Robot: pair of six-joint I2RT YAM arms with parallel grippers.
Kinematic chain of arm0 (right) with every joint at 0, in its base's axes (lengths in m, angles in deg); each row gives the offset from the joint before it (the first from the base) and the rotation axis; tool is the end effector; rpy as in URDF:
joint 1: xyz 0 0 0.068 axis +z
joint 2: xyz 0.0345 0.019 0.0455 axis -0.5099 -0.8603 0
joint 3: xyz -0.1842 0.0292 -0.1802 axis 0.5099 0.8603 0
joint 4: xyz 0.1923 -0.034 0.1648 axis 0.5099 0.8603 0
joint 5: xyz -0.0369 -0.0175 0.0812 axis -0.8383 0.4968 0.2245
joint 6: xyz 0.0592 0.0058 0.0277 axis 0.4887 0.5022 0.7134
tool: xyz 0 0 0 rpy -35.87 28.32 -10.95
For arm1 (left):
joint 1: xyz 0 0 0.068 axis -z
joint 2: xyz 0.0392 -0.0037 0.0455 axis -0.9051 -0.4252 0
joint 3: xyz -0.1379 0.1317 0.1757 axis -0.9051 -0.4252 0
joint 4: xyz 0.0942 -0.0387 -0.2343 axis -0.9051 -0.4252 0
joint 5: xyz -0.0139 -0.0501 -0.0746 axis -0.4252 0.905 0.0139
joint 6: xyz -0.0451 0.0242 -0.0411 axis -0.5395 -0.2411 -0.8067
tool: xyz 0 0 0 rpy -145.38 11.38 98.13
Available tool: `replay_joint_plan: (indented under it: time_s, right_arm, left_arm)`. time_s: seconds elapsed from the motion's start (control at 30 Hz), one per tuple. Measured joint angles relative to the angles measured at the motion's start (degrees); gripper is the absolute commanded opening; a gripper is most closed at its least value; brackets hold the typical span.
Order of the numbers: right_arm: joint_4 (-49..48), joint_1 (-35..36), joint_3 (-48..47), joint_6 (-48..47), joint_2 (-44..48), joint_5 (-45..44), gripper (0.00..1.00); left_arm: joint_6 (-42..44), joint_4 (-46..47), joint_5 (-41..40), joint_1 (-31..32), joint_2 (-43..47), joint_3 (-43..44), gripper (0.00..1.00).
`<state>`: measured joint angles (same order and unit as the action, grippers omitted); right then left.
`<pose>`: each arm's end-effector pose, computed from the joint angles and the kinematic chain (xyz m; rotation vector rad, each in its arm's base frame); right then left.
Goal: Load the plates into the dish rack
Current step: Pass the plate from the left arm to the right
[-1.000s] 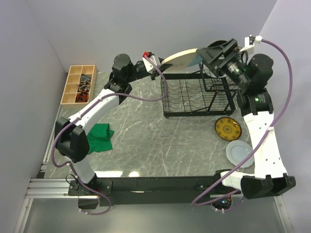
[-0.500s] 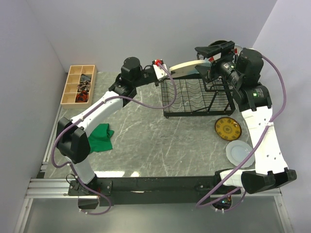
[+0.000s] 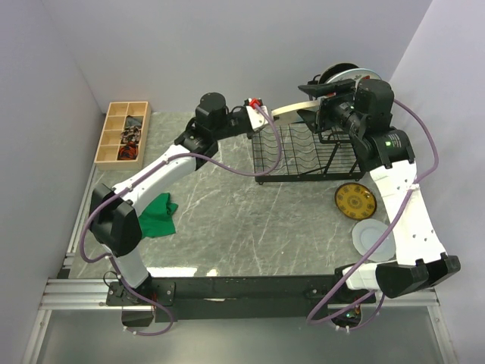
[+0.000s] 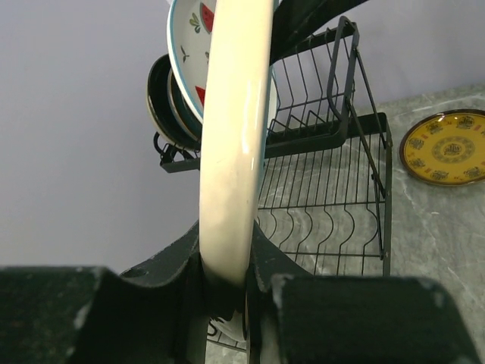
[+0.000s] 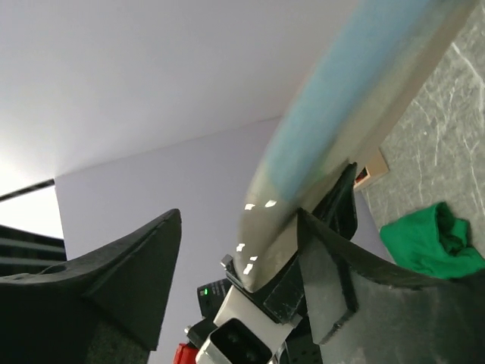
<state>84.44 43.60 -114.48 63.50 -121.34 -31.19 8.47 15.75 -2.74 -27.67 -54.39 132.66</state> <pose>0.2686 0.0726 0.4663 1.1127 1.7356 1.3627 0.3182 -0.2770 0.3928 1.2021 0.9773 -0.5498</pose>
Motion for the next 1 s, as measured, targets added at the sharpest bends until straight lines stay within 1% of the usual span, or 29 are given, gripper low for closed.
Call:
replay_joint_plan:
  time_s: [0.03,0.23,0.3,0.43,0.57,0.6,0.63,0.73,0.83,0.87,0.97,1.0]
  right_arm:
    - [0.50,0.00,0.11,0.24,-0.13,-0.11,0.60]
    - [1.77,0.04,0.33,0.59,-0.13,-0.79,0.46]
    - [1.99,0.11,0.33,0.50,-0.13,-1.05,0.47]
    - [2.40,0.20,0.37,0.11,-0.09,-1.46,0.51]
    - [2.56,0.17,1.46,-0.90,0.37,-1.90,0.51]
    - [2.67,0.15,1.88,-1.31,0.48,-1.92,0.50]
    - [2.86,0.13,2.25,-1.68,0.57,-2.03,0.47]
    - [3.30,-0.13,3.67,-2.71,0.90,-1.99,0.43]
    - [3.41,-0.37,4.52,-3.04,1.05,-1.66,0.40]
    - [3.37,-0.35,4.63,-3.06,1.14,-1.44,0.38]
    - [3.28,-0.35,4.74,-2.93,1.44,-0.59,0.22]
    - [3.45,-0.37,4.81,-2.40,1.60,-0.46,0.13]
  left_arm:
    - [-0.02,0.04,-0.46,0.24,0.00,0.00,0.01]
    - [0.00,0.72,-1.20,0.46,0.00,0.00,0.01]
    - [0.02,0.96,-1.38,0.48,0.00,0.00,0.01]
    - [0.59,0.81,-1.42,0.59,0.00,0.00,0.01]
    - [3.89,-0.61,-1.33,0.70,0.11,0.00,0.01]
    - [5.11,-1.36,-1.38,0.76,0.24,0.00,0.01]
    - [6.36,-2.32,-1.36,0.81,0.50,0.00,0.01]
    - [9.97,-4.70,-1.36,0.87,1.33,0.00,0.01]
    - [13.27,-6.75,-1.62,0.92,2.51,0.00,0.01]
    - [13.94,-7.21,-1.79,0.92,2.75,0.00,0.01]
    - [16.09,-7.82,-2.10,0.94,3.37,0.00,0.01]
    - [17.51,-7.72,-2.34,0.96,3.45,0.00,0.01]
